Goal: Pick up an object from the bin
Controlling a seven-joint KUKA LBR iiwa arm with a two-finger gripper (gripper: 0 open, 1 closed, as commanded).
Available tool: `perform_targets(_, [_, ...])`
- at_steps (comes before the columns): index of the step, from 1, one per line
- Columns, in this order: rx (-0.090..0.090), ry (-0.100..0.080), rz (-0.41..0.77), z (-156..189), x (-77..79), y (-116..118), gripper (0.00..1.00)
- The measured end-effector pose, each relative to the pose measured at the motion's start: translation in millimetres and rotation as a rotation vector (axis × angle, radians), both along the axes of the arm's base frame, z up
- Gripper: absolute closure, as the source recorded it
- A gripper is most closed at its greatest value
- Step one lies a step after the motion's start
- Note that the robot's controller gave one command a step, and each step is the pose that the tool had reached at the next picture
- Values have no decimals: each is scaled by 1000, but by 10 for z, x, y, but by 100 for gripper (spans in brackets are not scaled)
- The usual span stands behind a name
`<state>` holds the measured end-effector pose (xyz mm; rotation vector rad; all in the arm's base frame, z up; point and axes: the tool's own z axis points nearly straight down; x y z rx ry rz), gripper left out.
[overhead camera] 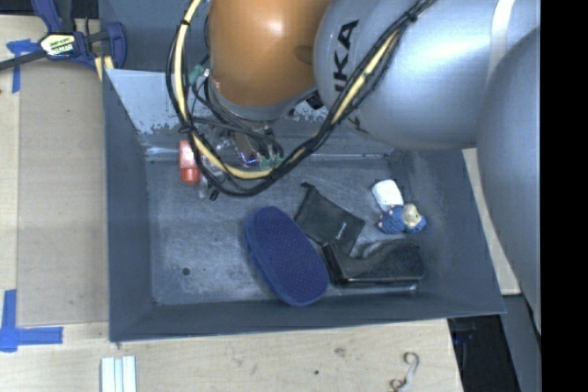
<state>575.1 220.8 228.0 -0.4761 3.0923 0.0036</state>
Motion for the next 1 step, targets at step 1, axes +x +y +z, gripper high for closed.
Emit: perform_targets(1, [-4,3,376,500,-420,-37,100])
